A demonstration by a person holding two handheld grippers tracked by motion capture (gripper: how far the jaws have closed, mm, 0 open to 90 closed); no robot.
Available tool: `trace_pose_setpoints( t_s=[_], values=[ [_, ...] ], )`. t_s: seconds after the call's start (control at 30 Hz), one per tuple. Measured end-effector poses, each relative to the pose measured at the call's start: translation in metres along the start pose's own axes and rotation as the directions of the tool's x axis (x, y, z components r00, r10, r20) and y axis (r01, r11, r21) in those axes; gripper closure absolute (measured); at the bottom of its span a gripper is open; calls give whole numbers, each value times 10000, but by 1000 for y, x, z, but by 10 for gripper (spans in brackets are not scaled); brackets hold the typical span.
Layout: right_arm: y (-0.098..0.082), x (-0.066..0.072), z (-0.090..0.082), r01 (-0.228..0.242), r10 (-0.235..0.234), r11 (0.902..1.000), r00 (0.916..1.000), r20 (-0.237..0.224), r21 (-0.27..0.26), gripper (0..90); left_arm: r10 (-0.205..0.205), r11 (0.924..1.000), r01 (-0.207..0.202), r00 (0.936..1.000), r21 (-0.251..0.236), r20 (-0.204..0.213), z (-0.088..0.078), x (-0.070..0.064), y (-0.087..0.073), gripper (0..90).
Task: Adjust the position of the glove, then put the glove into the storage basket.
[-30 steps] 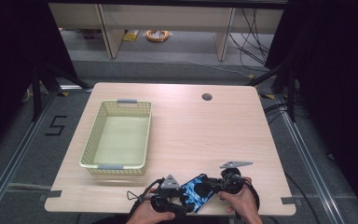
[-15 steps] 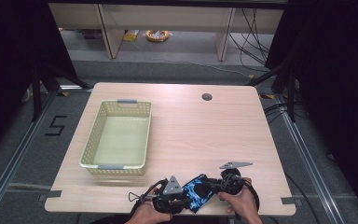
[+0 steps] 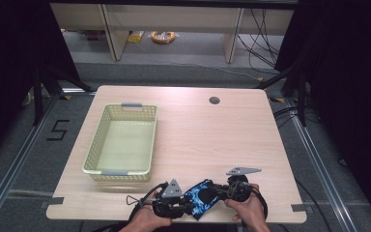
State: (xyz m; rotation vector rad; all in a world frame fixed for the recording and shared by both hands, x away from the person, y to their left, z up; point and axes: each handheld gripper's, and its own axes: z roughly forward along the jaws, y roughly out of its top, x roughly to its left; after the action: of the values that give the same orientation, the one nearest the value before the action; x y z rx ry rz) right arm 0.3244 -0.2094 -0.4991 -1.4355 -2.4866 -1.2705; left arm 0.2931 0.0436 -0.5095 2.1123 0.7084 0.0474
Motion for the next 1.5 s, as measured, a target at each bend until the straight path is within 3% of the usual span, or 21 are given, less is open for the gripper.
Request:
trace_pose_setpoints(
  t_s=[0.1, 0.27, 0.3, 0.33, 0.37, 0.4, 0.43, 0.47, 0.57, 0.67, 0.73, 0.77, 0.8, 0.83, 0.97, 1.0, 1.07, 1.1, 1.13, 1.43, 1.5],
  values=[
    [2, 1, 0, 74, -75, 10000, 10000, -56, -49, 779, 281, 9996, -280, 9995, 57, -111, -4, 1, 2, 768],
    [9, 6, -1, -168, 165, 9998, 9996, -217, -126, 781, -11, 9999, 9, 9999, -170, -141, -8, 2, 4, 767],
    [14, 5, 0, 316, -317, 9993, 9995, -47, -222, 781, 72, 9997, -76, 9998, -225, -195, -11, 4, 5, 767],
    [14, 5, 0, 316, -317, 9993, 9995, -47, -222, 781, 72, 9997, -76, 9998, -225, -195, -11, 4, 5, 767],
    [17, 9, 0, -166, 164, 9998, 9996, -220, -80, 781, -20, 9997, 15, 9998, -247, -199, -15, 6, 6, 767],
    [17, 9, 0, -166, 164, 9998, 9996, -220, -80, 781, -20, 9997, 15, 9998, -247, -199, -15, 6, 6, 767],
    [18, 6, 2, 272, -281, 9992, 9992, -289, -293, 781, -58, 9995, 52, 9998, -318, -183, -16, 7, 6, 767],
    [20, 11, 3, -44, 35, 9998, 9992, -386, -218, 781, 96, 9997, -99, 9999, -237, -107, -20, 10, 5, 767],
    [23, 12, 7, 425, -434, 9988, 9984, -373, -257, 781, -23, 9998, 18, 9997, -209, -226, -25, 12, 2, 767],
    [27, 17, 12, 518, -526, 9985, 9977, -431, -193, 781, -106, 9996, 100, 9997, -264, -234, -30, 14, 0, 766],
    [27, 21, 13, 204, -211, 9997, 9981, -583, -135, 780, -16, 9998, 10, 9996, -182, -293, -32, 16, 0, 766],
    [30, 20, 17, 500, -512, 9985, 9968, -620, -207, 780, -247, 9993, 237, 9992, -301, -300, -36, 16, -1, 765],
    [31, 21, 18, 598, -610, 9980, 9959, -661, -192, 780, -31, 9995, 23, 9996, -299, -281, -37, 19, -1, 765],
    [32, 21, 19, 587, -600, 9980, 9958, -692, -213, 780, -284, 9992, 276, 9992, -302, -292, -38, 18, -2, 765],
    [35, 24, 23, 632, -643, 9978, 9955, -699, -174, 780, -207, 9995, 199, 9993, -254, -303, -41, 23, -2, 765],
    [35, 24, 24, 645, -655, 9978, 9953, -717, -163, 780, -474, 9984, 466, 9985, -323, -266, -41, 22, -3, 765],
    [37, 25, 25, 698, -706, 9975, 9950, -713, -144, 779, -224, 9994, 217, 9994, -258, -257, -44, 25, -2, 764],
    [38, 25, 26, 699, -710, 9974, 9943, -798, -160, 779, -538, 9981, 530, 9983, -316, -236, -44, 23, -3, 764],
    [38, 26, 26, 723, -733, 9973, 9941, -797, -151, 779, -284, 9992, 278, 9993, -272, -226, -45, 25, -2, 764],
    [40, 32, 26, 606, -620, 9980, 9943, -873, -179, 778, -99, 9997, 92, 9995, -244, -314, -51, 25, -1, 763],
    [41, 30, 24, 864, -875, 9961, 9940, -658, -189, 778, -51, 9998, 44, 9994, -203, -336, -51, 25, 0, 762]
  ],
)
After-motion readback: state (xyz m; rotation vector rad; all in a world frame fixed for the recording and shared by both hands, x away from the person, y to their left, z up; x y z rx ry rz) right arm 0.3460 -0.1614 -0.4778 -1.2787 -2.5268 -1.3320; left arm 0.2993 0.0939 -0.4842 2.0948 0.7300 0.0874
